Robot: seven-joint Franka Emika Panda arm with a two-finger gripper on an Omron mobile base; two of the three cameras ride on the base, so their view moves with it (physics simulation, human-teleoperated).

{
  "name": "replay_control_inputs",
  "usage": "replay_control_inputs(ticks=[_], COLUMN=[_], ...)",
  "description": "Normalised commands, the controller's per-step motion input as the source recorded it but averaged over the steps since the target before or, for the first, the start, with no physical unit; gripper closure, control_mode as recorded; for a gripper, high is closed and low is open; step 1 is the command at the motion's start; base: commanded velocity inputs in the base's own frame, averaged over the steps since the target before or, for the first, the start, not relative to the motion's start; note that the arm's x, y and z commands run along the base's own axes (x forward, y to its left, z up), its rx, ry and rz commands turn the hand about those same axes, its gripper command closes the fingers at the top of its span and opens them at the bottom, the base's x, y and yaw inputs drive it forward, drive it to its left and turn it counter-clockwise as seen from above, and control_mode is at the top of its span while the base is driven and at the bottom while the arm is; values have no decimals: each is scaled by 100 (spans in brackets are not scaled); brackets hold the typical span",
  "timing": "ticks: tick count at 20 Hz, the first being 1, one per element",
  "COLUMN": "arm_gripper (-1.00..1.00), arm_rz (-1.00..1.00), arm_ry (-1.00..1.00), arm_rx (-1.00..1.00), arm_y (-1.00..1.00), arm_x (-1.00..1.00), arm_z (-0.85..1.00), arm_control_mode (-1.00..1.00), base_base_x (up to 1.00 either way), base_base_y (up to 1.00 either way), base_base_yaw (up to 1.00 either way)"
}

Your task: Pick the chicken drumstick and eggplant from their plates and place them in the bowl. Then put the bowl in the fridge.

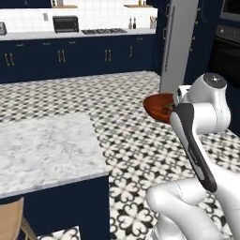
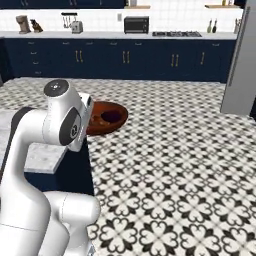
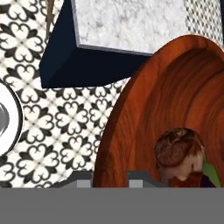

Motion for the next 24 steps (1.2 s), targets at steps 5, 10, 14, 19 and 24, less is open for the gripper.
replay_control_inputs(ticks=[5,10,14,19,24], arm_gripper=[100,100,100,100,100], arm_rz=[0,0,0,0,0], arm_ry=[0,0,0,0,0], arm_rx=[0,0,0,0,0], arm_y=[0,0,0,0,0], arm_x=[0,0,0,0,0], arm_z=[0,0,0,0,0], arm_control_mode=[100,100,100,100,100], base_base_x=[100,100,100,100,100], base_base_y=[-78,-14,-11,-62,-22], base_base_yaw=[2,8,10,5,1])
